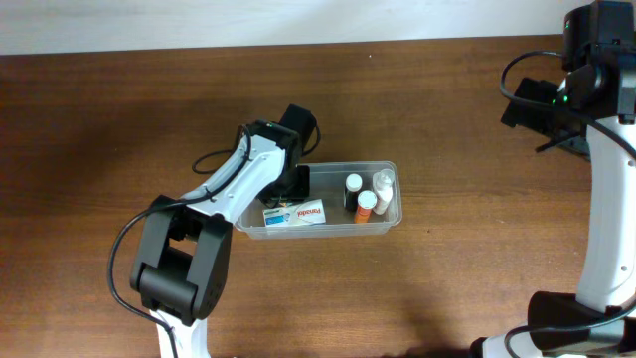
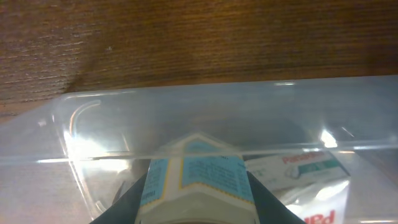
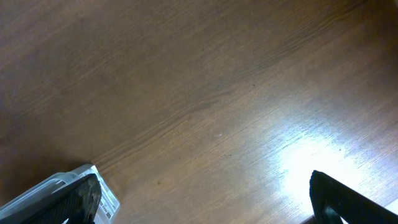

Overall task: Pack container
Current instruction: 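Lower the jar into the container beside the Panadol box and release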

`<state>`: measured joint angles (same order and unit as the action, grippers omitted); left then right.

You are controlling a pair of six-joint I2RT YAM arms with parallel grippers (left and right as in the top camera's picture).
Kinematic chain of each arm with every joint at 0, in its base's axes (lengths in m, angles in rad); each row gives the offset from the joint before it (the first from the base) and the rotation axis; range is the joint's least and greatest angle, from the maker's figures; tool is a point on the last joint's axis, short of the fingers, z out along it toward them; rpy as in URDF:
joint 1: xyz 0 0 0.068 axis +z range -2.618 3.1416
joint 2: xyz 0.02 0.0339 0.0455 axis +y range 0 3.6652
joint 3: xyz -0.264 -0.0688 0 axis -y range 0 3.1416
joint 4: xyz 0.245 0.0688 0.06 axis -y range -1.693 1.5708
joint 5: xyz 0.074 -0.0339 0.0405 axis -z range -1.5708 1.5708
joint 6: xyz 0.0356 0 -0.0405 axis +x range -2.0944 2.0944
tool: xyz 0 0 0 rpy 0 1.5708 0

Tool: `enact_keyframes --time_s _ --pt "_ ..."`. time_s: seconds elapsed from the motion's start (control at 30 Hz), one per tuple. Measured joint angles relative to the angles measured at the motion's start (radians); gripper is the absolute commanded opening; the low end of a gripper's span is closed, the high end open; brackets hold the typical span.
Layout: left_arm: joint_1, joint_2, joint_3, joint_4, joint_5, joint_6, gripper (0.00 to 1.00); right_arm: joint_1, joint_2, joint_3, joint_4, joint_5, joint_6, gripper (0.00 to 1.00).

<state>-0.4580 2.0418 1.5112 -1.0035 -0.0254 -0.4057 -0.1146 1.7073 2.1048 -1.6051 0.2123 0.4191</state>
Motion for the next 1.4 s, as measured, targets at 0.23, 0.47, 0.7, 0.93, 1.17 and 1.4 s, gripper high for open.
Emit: enact_keyframes --time_s 0.23,0.47,0.7,0.93,1.17,1.4 --pt "0.0 0.0 -0.031 0.021 -0.003 0.0 0.3 0.0 0.0 0.0 0.0 0.0 0.0 0.98" --pt "0.0 0.0 -0.031 0.039 -0.003 0.0 0.32 0.0 0.0 0.0 0.0 0.0 0.0 0.98" --pt "0.0 0.0 -0.031 0.042 -0.003 0.0 0.4 0.0 0.0 0.0 0.0 0.0 0.0 0.98" --pt "0.0 0.0 -0.031 0.044 -0.003 0.0 0.42 0.0 0.0 0.0 0.0 0.0 0.001 0.98" --pt "0.0 0.0 -0.031 0.047 -0.009 -0.003 0.46 0.0 0.0 0.0 0.0 0.0 0.0 0.98" --pt "0.0 0.0 -0.031 0.048 -0.009 -0.003 0.47 0.0 0.0 0.0 0.0 0.0 0.0 0.98"
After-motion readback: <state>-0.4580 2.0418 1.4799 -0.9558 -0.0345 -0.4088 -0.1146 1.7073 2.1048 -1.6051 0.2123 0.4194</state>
